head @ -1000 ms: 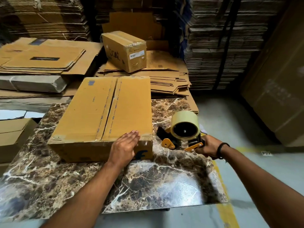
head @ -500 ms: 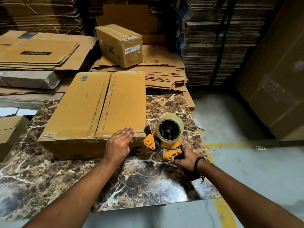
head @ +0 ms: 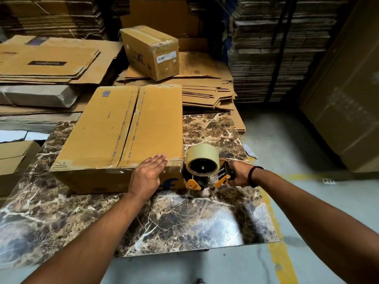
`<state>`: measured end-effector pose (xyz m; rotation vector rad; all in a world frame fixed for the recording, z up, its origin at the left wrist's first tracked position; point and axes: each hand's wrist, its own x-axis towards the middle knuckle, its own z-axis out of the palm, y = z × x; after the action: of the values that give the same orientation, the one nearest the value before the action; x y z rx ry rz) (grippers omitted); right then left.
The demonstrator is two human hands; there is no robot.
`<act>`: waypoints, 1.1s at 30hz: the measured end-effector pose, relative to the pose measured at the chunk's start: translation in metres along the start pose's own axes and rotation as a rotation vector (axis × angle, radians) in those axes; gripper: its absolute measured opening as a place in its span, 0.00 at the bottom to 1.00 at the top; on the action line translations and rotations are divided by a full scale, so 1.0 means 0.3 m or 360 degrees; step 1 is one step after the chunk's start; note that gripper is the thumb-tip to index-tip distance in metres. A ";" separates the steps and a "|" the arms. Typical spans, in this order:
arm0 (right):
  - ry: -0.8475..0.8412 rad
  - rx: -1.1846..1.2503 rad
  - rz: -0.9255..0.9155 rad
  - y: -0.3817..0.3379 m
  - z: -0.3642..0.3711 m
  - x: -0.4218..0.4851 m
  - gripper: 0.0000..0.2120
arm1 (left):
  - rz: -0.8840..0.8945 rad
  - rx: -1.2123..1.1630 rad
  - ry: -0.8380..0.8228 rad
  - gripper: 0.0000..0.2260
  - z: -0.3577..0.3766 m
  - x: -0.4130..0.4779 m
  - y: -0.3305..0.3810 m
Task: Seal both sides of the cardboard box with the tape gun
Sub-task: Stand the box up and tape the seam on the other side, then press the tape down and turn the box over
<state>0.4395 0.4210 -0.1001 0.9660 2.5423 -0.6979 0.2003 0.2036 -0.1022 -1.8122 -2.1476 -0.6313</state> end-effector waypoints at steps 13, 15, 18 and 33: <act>-0.0556 0.1157 0.0549 0.122 0.101 0.037 0.21 | -0.0013 0.0058 -0.0105 0.25 -0.008 -0.002 -0.001; -0.0699 0.1168 0.0556 0.132 0.099 0.060 0.14 | -0.0021 0.0064 -0.0139 0.25 -0.009 -0.003 -0.005; -0.0775 0.1286 0.0582 0.157 0.105 0.079 0.08 | -0.0022 0.0056 -0.0170 0.24 -0.012 -0.003 -0.007; 0.0840 0.1195 0.0181 -0.272 0.174 -0.079 0.34 | -0.0032 -0.0031 -0.0142 0.24 -0.008 -0.003 -0.001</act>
<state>0.4070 0.3268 -0.1058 1.7033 2.6306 -1.6028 0.2002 0.2015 -0.1005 -1.8647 -2.2266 -0.5886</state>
